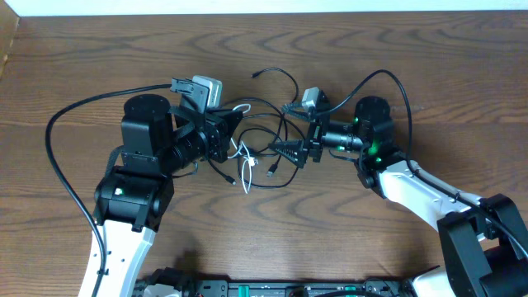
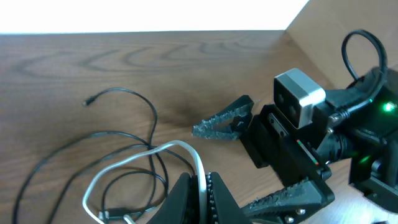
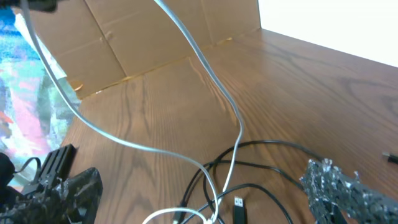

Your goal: Untangle cables

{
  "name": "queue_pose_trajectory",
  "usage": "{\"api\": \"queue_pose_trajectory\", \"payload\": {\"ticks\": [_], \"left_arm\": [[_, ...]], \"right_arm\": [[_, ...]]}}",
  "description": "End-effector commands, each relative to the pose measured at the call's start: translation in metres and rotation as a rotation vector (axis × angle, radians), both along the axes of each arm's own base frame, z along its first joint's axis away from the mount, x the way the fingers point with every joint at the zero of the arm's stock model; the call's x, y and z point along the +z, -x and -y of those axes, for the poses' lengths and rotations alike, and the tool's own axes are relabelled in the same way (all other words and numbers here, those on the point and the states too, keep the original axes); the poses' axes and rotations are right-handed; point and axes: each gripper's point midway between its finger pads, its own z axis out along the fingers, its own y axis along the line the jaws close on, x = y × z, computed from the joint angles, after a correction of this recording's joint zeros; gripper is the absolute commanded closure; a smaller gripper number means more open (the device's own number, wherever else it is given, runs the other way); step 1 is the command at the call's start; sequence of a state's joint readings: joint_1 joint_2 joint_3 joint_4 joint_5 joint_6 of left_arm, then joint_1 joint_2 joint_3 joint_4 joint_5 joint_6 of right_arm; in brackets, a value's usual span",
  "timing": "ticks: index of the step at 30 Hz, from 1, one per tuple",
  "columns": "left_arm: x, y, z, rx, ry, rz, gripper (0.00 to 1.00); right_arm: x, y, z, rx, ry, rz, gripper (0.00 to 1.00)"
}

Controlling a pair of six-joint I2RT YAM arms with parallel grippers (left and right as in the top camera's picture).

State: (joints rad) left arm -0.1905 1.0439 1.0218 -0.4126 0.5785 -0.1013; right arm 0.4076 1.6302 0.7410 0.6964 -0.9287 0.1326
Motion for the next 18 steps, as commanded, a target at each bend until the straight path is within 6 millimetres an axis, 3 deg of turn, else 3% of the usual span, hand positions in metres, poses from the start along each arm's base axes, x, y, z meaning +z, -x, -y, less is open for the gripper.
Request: {"api": "queue_pose_trajectory", "payload": {"ticks": [1, 18], "left_arm": [[0.003, 0.001, 0.002, 0.024, 0.08, -0.064, 0.92], [0.013, 0.023, 0.025, -0.122, 0.2, -0.131, 0.93]], "right_arm": [[0.005, 0.005, -0.007, 0.026, -0.025, -0.019, 0.01], [0.026, -0.01, -0.021, -0.012, -0.052, 0.028, 0.01]]}}
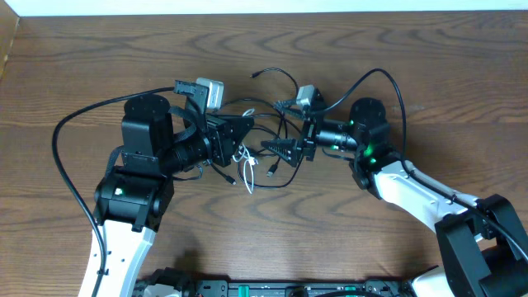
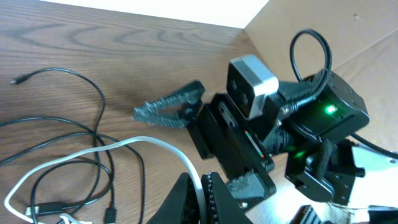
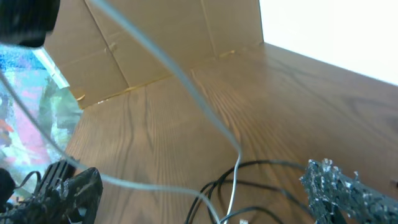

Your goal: Untangle cables

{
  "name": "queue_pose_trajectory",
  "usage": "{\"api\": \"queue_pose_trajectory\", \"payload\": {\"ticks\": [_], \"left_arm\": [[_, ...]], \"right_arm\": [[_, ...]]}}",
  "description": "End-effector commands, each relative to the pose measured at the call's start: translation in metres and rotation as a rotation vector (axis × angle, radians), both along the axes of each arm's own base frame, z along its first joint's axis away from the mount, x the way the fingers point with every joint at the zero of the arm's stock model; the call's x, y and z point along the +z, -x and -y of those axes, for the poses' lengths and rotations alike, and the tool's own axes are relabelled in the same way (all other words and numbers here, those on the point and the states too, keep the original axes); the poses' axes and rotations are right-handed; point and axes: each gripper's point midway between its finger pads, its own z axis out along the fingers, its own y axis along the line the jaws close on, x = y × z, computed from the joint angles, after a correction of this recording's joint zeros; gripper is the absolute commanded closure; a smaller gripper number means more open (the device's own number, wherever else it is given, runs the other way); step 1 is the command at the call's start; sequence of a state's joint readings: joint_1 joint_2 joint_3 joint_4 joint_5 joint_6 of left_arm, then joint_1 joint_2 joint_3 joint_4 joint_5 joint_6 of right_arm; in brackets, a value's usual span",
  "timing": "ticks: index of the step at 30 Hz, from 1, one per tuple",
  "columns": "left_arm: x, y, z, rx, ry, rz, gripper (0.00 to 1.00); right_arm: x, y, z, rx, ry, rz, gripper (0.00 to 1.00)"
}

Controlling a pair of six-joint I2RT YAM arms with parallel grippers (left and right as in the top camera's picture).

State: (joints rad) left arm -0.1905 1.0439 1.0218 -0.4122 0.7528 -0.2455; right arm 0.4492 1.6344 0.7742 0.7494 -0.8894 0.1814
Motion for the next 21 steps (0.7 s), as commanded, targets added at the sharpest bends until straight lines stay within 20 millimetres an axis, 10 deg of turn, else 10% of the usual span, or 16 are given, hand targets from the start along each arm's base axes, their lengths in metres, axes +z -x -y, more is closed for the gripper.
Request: {"api": "queue_pose_trajectory", "payload": {"ticks": [1, 21], "left_arm": [[0.004, 0.005, 0.004, -0.033, 0.035, -0.017, 0.92], [0.003, 0.006, 0.004, -0.029, 0.04, -0.031, 0.93]], "right_arm": [[0.007, -0.011, -0.007, -0.011, -0.015, -0.007, 0.01], [0.011, -0.044, -0.047, 0.054, -0.126, -0.027, 0.01]]}}
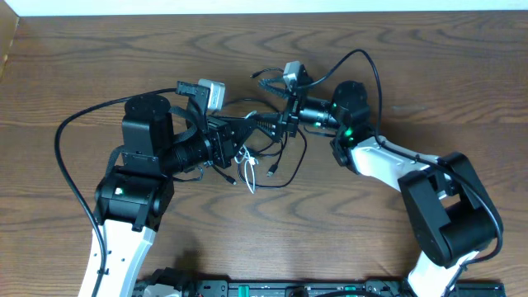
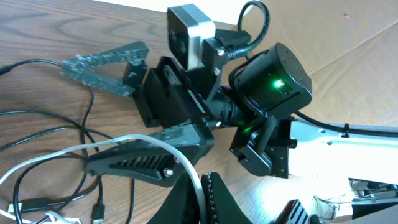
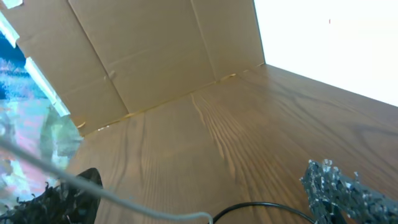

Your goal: Untangle cables

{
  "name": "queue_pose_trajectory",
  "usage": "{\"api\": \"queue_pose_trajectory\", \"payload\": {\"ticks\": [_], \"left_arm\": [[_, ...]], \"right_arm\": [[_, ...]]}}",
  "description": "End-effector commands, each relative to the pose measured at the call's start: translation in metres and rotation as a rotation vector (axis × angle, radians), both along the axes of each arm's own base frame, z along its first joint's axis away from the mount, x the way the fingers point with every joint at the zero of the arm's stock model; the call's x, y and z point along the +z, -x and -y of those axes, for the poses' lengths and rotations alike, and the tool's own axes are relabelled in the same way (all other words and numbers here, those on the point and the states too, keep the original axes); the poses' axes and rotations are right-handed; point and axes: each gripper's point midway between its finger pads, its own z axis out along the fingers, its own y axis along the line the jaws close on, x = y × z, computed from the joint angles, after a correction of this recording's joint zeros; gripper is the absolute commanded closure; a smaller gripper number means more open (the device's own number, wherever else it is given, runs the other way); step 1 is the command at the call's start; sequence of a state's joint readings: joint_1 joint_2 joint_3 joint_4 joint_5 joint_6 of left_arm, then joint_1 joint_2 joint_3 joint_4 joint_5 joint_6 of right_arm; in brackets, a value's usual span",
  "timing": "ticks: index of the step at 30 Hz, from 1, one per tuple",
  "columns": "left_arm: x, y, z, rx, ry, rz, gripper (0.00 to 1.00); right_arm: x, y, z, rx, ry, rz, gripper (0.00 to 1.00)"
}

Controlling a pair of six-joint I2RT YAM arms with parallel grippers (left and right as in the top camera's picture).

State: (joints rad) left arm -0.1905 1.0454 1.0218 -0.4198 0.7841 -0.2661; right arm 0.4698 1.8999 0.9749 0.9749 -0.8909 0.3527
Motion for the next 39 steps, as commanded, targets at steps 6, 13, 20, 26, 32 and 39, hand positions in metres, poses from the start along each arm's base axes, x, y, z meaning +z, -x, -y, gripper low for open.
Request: {"api": "queue_pose_trajectory", "payload": {"ticks": [6, 13, 20, 26, 32, 39], "left_arm": [[0.003, 0.001, 0.001, -0.01, 0.015, -0.003, 0.92], [0.002, 0.001, 0.0, -0.004, 0.008, -0.006, 0.92], [-0.014, -0.001, -0.006, 0.014, -0.06, -0.021, 0.92], [-0.024, -0.006, -0.007, 0.02, -0.078, -0.046, 0.92], [-0.041, -0.013, -0.012, 0.052, -0.12, -0.093, 0.92], [-0.054, -0.019, -0.011, 0.041, -0.139, -0.12, 0.92]], "right_arm": [[0.019, 0.005, -0.022, 0.055, -0.035, 0.009, 0.04], [0.018, 0.006, -0.021, 0.07, -0.039, -0.043, 0.99], [0.026, 0.006, -0.002, 0.147, -0.064, -0.171, 0.99], [0.011, -0.016, 0.03, 0.103, -0.042, -0.308, 0.99], [0.003, -0.029, 0.05, 0.064, -0.032, -0.356, 0.99], [-0.013, -0.052, 0.078, -0.02, -0.007, -0.486, 0.98]]}}
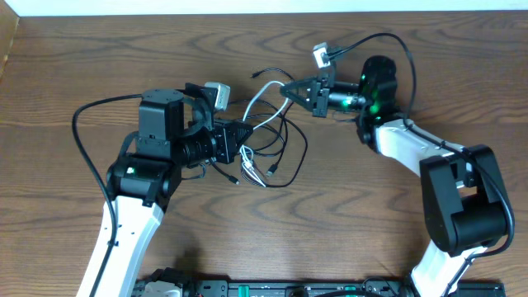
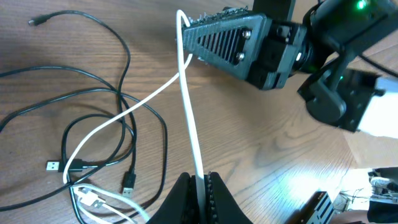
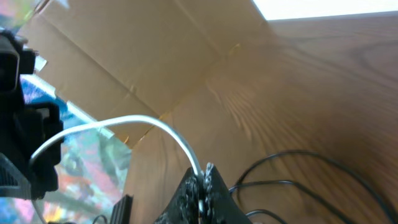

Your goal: Untangle cables

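A white cable (image 1: 262,93) runs taut between both grippers above a tangle of black cables (image 1: 285,153) lying on the wooden table. My left gripper (image 1: 245,149) is shut on the white cable, which rises straight out of its jaws (image 2: 199,183) in the left wrist view. My right gripper (image 1: 288,89) is shut on the same white cable (image 3: 137,121) farther along, at the far side of the tangle. In the left wrist view the right gripper (image 2: 184,23) pinches the cable's bend. More white cable (image 2: 93,199) and USB plugs lie with the black cables (image 2: 93,99).
A cardboard wall (image 3: 155,56) stands at the table's left end (image 1: 7,41). A free black cable end (image 1: 256,75) lies toward the far side. Each arm trails its own thick black cable (image 1: 78,124). Bare wood surrounds the tangle.
My right gripper was open around the white cable beside the left gripper. Now it is shut on that cable and sits farther back and right, with the cable stretched between both grippers.
My left gripper held the white cable raised throughout. My right gripper stood open to the right of the tangle, then nearer, then with its jaws around the white cable next to the left gripper. Now it is shut on the cable and farther from the left gripper.
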{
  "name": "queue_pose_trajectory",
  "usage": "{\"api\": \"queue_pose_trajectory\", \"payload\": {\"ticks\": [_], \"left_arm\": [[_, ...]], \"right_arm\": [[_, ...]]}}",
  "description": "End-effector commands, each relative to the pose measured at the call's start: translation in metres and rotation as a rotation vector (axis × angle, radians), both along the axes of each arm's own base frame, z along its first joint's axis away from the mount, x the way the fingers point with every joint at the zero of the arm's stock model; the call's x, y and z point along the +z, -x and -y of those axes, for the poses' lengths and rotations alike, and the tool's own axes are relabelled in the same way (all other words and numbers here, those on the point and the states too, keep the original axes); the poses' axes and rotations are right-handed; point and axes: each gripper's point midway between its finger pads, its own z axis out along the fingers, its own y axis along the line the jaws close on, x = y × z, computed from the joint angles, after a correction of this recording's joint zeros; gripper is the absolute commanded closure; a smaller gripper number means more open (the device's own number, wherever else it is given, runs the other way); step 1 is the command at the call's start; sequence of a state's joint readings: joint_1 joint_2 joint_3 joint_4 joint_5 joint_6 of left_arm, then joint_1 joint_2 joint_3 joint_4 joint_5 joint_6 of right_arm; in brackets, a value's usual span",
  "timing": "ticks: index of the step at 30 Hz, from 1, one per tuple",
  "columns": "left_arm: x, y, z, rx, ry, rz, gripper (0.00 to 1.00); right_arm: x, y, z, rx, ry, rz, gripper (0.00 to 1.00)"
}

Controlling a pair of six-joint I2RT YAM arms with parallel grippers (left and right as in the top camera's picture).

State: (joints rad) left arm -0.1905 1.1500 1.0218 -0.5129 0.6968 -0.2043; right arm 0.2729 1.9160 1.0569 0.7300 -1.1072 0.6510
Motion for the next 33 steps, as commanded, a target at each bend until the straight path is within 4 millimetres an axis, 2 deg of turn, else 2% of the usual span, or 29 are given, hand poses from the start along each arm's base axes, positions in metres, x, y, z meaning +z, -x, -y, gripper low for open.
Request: {"api": "queue_pose_trajectory", "payload": {"ticks": [1, 5, 10, 14, 17, 19, 20, 22, 23, 27, 33], "left_arm": [[-0.001, -0.006, -0.002, -0.003, -0.019, 0.031, 0.92], [0.0, -0.011, -0.005, 0.018, -0.034, 0.047, 0.92], [-0.001, -0.013, -0.007, 0.032, -0.049, 0.052, 0.92], [-0.001, -0.014, -0.008, 0.032, -0.053, 0.057, 0.92], [-0.001, -0.014, -0.008, 0.032, -0.053, 0.057, 0.92], [-0.001, -0.014, -0.008, 0.031, -0.053, 0.057, 0.92], [-0.001, -0.013, -0.007, 0.027, -0.054, 0.06, 0.92], [0.001, -0.011, -0.004, -0.02, -0.061, 0.091, 0.92], [0.002, -0.009, -0.001, -0.048, -0.059, 0.106, 0.92], [0.006, -0.002, 0.006, -0.126, -0.045, 0.144, 0.92], [0.006, 0.006, 0.018, -0.279, -0.038, 0.227, 0.92]], "right_arm": [[0.001, -0.022, 0.02, -0.051, 0.028, -0.069, 0.98], [-0.002, -0.032, 0.034, -0.119, 0.13, -0.128, 0.99], [-0.001, -0.036, 0.06, -0.263, 0.431, -0.167, 0.99], [0.018, -0.031, 0.079, -0.319, 0.603, -0.171, 0.99], [0.036, -0.024, 0.083, -0.307, 0.634, -0.178, 0.99], [0.041, -0.019, 0.077, -0.269, 0.608, -0.176, 0.99], [0.043, -0.017, 0.075, -0.253, 0.592, -0.18, 0.91], [0.044, -0.014, 0.072, -0.248, 0.572, -0.211, 0.53], [0.044, -0.014, 0.072, -0.251, 0.57, -0.224, 0.46], [0.042, -0.012, 0.066, -0.28, 0.557, -0.299, 0.39], [0.043, -0.006, 0.051, -0.316, 0.51, -0.439, 0.41]]}}
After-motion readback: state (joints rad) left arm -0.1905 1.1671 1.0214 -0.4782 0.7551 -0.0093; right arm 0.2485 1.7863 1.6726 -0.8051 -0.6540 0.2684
